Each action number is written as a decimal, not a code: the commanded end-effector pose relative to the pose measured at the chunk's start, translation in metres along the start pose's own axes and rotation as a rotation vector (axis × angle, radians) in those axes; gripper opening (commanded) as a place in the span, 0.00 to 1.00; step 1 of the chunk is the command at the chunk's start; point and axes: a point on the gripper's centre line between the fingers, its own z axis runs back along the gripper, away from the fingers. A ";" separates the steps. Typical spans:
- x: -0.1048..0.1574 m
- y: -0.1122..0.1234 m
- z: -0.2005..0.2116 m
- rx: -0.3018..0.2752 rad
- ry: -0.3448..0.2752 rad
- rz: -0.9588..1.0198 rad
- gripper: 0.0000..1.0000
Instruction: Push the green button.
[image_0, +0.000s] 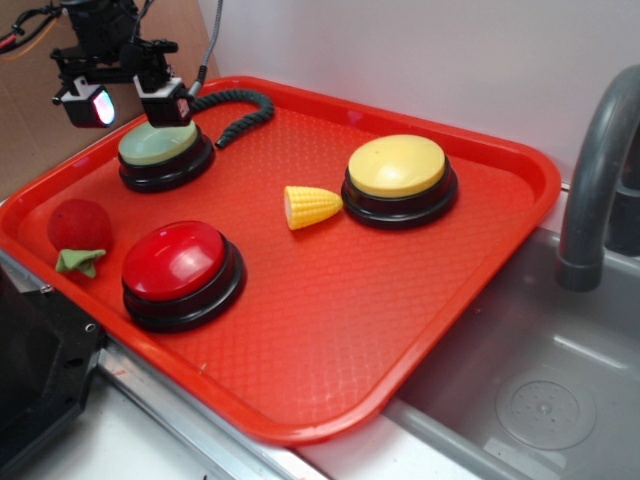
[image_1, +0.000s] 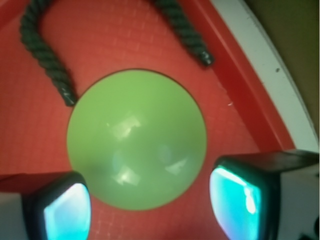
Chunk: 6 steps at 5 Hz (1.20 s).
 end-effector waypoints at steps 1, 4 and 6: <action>0.004 0.002 0.032 -0.018 -0.100 -0.005 1.00; -0.002 0.001 0.060 -0.032 -0.139 -0.006 1.00; -0.011 0.000 0.083 -0.037 -0.171 -0.012 1.00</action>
